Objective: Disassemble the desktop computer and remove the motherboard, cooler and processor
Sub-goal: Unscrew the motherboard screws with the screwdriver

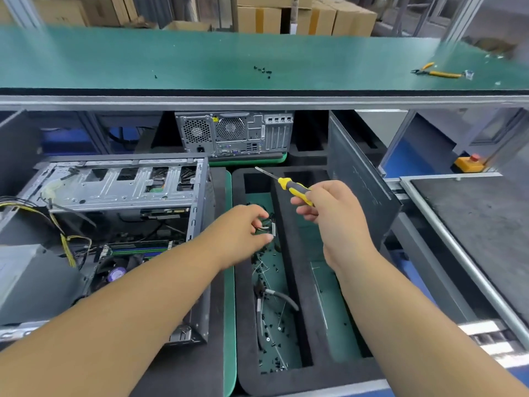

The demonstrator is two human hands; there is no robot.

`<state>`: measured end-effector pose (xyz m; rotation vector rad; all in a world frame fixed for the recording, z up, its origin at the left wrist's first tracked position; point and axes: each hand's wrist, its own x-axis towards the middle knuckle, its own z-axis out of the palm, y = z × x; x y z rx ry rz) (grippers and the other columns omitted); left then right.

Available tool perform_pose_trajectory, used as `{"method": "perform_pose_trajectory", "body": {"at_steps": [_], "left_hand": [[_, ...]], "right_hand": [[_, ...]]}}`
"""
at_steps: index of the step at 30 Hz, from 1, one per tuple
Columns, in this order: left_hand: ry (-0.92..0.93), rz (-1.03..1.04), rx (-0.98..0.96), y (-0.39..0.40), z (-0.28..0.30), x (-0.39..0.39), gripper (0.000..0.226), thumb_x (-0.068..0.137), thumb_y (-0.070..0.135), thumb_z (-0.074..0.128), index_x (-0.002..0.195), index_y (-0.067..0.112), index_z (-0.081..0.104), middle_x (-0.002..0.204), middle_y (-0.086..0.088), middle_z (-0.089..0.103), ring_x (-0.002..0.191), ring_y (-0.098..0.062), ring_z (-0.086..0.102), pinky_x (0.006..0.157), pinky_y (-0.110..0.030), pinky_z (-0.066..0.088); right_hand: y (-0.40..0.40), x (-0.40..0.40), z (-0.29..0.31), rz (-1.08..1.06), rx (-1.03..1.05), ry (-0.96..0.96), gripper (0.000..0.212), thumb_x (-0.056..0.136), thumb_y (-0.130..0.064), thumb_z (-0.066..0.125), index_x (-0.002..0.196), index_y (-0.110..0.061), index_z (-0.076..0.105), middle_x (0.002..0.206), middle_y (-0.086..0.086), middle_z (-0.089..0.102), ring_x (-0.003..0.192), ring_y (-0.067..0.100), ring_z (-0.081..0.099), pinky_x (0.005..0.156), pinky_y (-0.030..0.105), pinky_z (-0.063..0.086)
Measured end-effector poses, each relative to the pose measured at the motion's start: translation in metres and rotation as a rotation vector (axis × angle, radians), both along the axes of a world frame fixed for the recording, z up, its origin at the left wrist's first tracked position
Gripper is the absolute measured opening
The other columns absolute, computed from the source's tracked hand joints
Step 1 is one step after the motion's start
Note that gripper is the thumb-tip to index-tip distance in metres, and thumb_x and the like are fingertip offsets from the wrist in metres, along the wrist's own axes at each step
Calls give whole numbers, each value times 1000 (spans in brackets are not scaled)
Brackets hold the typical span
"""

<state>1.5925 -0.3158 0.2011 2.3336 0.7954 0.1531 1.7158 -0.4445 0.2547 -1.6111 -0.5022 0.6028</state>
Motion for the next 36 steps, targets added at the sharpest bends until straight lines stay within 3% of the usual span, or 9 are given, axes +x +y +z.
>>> {"method": "perform_pose_trajectory", "body": {"at_steps": [4, 15, 22, 24, 27, 29, 32, 36], "left_hand": [[-88, 65, 40, 14, 9, -26, 22, 89, 29, 66, 111, 32, 63, 103, 15, 58, 92, 1, 57, 82, -19, 45], [-171, 319, -28, 44, 29, -121, 12, 90, 24, 67, 95, 33, 72, 86, 13, 68, 76, 3, 60, 65, -7, 43], [-21, 298, 4, 75, 18, -178, 9, 86, 29, 71, 91, 36, 70, 87, 15, 67, 78, 3, 61, 76, -22, 51], [147, 212, 60, 92, 12, -193, 23, 82, 41, 73, 104, 36, 66, 100, 16, 63, 92, -2, 61, 86, -27, 51], [533, 3, 152, 109, 2, -204, 83, 66, 65, 74, 138, 35, 42, 131, 9, 46, 121, -15, 49, 101, -34, 43], [716, -151, 238, 120, -8, -209, 108, 59, 69, 76, 147, 32, 27, 140, 4, 39, 129, -21, 41, 106, -39, 40], [797, -265, 314, 130, -20, -209, 110, 57, 73, 75, 145, 27, 29, 137, -1, 43, 126, -25, 44, 104, -41, 41], [737, -338, 379, 134, -32, -208, 95, 53, 75, 74, 126, 23, 42, 124, 1, 52, 114, -23, 53, 95, -40, 45]], "right_hand": [[6, 3, -7, 88, 12, 30, 15, 84, -15, 47, 94, -13, 58, 85, 1, 75, 76, 11, 65, 78, 34, 52], [47, -42, -8, 302, 72, 97, 27, 86, -12, 44, 97, -19, 68, 84, 4, 76, 68, 11, 65, 71, 28, 49], [73, -82, -15, 313, 37, 19, 24, 83, -24, 48, 88, -26, 72, 83, 3, 75, 69, 9, 66, 68, 24, 49], [83, -98, -19, 275, 32, -25, 21, 82, -29, 50, 86, -28, 71, 80, 1, 74, 69, 8, 66, 68, 25, 50], [89, -114, -23, 211, 25, -93, 15, 85, -32, 54, 83, -33, 69, 74, -5, 71, 68, 9, 63, 72, 34, 52], [96, -129, -25, 177, 9, -107, 13, 83, -36, 54, 83, -35, 67, 72, -8, 69, 66, 11, 59, 70, 38, 51], [104, -150, -27, 155, -13, -128, 10, 85, -37, 56, 85, -35, 66, 72, -9, 69, 65, 14, 57, 66, 39, 51], [112, -169, -34, 137, -68, -229, 11, 93, -31, 56, 86, -35, 63, 77, -7, 69, 68, 14, 62, 64, 31, 51]]}}
